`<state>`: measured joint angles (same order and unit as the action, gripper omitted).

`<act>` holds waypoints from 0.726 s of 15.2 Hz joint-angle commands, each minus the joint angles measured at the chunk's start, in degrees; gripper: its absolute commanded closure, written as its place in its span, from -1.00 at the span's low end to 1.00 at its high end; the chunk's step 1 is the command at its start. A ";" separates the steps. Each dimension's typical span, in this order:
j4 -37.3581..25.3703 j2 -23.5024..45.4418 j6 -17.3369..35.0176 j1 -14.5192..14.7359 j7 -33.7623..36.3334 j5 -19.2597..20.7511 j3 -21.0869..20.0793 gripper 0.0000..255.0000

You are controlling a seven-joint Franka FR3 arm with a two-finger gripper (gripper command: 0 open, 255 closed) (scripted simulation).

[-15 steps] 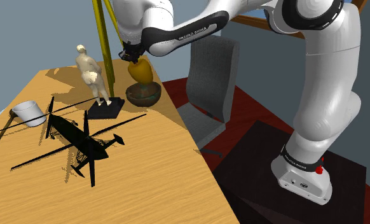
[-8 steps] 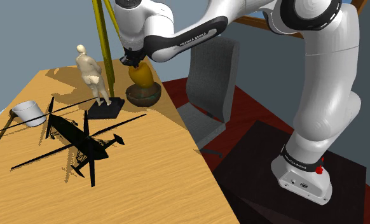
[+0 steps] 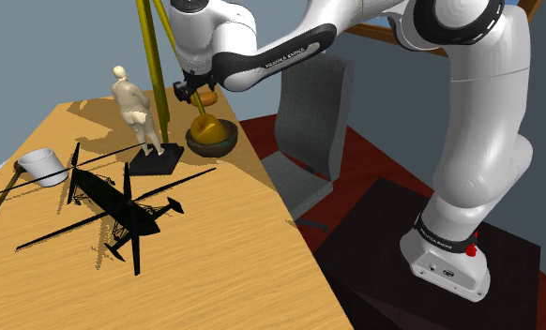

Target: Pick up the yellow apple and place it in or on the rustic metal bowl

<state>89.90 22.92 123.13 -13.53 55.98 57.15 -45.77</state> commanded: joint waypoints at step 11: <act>1.62 -5.56 -2.44 -1.35 -1.59 -4.61 -2.54 -1.00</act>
<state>91.51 17.41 120.72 -14.87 54.41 52.59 -48.29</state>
